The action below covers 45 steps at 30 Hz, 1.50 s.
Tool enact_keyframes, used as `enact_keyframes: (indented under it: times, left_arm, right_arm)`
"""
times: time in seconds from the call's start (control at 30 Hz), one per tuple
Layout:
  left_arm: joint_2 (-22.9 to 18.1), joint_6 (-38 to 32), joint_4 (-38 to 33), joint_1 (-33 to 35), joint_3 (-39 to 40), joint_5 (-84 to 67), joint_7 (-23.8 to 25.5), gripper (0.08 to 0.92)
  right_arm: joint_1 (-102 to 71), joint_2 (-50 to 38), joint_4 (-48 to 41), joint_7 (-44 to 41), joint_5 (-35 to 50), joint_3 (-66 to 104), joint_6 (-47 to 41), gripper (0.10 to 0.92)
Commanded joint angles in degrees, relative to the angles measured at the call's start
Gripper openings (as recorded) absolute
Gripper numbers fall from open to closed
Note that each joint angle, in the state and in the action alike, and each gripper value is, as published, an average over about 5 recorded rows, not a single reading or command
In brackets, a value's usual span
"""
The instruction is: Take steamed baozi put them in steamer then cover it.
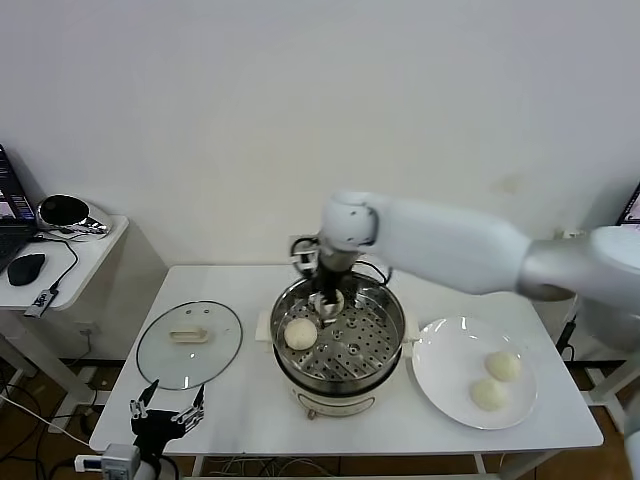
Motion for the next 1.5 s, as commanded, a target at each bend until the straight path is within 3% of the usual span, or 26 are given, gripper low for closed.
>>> enact_keyframes:
  times: [0.03, 0.2, 0.5, 0.83, 1.5]
  left_arm:
    - [0.2, 0.1, 0.0, 0.1, 0.4, 0.0, 0.2, 0.823]
    - [0.8, 0.4, -0.3, 0.4, 0.5, 0.0, 0.5, 0.823]
    - [1.0, 0.8, -0.3, 0.8, 1.6, 0.0, 0.8, 0.823]
    - [0.7, 1.4, -1.4, 2.0, 1.5, 0.7, 1.0, 0.823]
    - [-0.1, 1.3, 1.4, 1.9, 1.3, 2.1, 0.8, 0.823]
  right_arm:
    - [3.8, -20.0, 9.9, -4.8, -5.4, 2.2, 6.3, 0.823]
    - [1.8, -32.5, 13.4, -8.5, -8.4, 2.1, 9.1, 0.823]
    - [-10.7, -41.4, 14.5, -10.1, -18.4, 4.5, 13.6, 0.823]
    - [-36.6, -36.7, 9.2, -9.5, -27.0, 21.6, 16.2, 0.823]
    - [-44.0, -27.9, 0.3, -7.5, -32.7, 27.3, 18.0, 0.823]
